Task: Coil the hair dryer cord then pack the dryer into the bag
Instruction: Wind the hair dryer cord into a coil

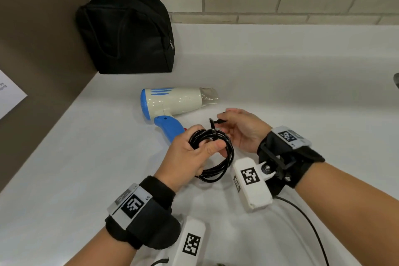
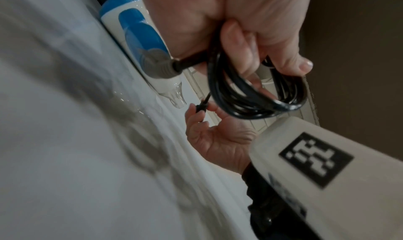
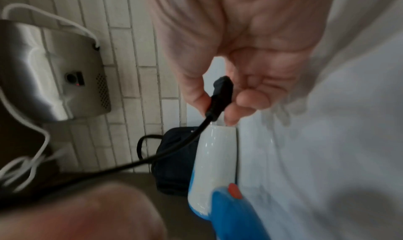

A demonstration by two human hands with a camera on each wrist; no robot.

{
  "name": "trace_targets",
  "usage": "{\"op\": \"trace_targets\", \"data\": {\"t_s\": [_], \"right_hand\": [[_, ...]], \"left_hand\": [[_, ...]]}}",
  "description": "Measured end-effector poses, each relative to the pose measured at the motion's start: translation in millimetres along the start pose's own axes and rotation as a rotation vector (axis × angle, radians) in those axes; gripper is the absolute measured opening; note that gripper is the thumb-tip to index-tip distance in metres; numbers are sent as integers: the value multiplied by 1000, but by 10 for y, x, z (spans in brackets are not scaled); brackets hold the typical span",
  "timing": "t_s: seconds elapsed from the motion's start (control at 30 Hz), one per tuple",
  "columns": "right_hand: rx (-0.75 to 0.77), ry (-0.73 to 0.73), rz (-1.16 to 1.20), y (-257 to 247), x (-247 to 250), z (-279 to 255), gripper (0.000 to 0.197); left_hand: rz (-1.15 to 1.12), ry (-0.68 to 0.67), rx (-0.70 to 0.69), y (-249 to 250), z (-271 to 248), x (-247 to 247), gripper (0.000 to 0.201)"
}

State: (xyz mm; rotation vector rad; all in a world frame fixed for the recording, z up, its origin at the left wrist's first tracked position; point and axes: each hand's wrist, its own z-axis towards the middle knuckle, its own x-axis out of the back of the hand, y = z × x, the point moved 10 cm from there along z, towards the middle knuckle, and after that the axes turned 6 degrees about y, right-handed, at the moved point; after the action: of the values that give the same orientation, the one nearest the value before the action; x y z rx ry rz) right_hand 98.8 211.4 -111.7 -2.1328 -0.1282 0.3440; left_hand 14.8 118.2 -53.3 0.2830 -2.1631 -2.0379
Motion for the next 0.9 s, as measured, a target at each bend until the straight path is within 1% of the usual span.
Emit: {"op": "trace_targets", "data": {"t_s": [0.07, 0.17, 0.3, 0.4, 0.47, 0.5, 0.53, 0.57, 0.63, 0.73, 0.8, 0.83, 0.87, 0.9], "right_hand": [[80, -18, -60, -33, -38, -31, 25], [212, -120, -237, -100, -157, -158, 19], [320, -277, -470, -81, -319, -340, 22], [440, -261, -589, -175, -413, -413, 14], [498, -242, -649, -226, -440, -438, 6], [498, -232, -633, -236, -422, -430, 4], [447, -221, -555, -210, -382, -409, 8], [364, -213, -443, -153, -348, -406, 13], [240, -213, -215, -40, -322, -406, 14], [188, -200, -70, 50, -312, -428, 10], [141, -202, 37, 115, -296, -429, 7], [124, -216, 86, 135, -297, -429, 13], [113, -234, 115, 149, -297, -431, 25], [107, -256, 126, 147, -302, -453, 32]], "left_hand": [[-11, -1, -4, 16, -5, 4, 27], [-47, 10, -9, 50, 2, 35, 22], [-82, 34, 10, 44, 25, 75, 23], [-76, 62, 29, 8, 38, 84, 25], [-75, 105, 33, -17, 51, 126, 31], [-71, 125, 30, -23, 57, 148, 32], [-57, 144, 21, -24, 62, 167, 29], [-36, 166, 6, -18, 65, 184, 24], [7, 227, -30, -3, 61, 223, 17], [63, 289, -82, 29, 50, 241, 22], [84, 310, -75, 14, 58, 246, 22], [80, 322, -64, 0, 65, 256, 21], [76, 334, -56, -20, 75, 273, 21], [76, 343, -48, -34, 75, 286, 21]]}}
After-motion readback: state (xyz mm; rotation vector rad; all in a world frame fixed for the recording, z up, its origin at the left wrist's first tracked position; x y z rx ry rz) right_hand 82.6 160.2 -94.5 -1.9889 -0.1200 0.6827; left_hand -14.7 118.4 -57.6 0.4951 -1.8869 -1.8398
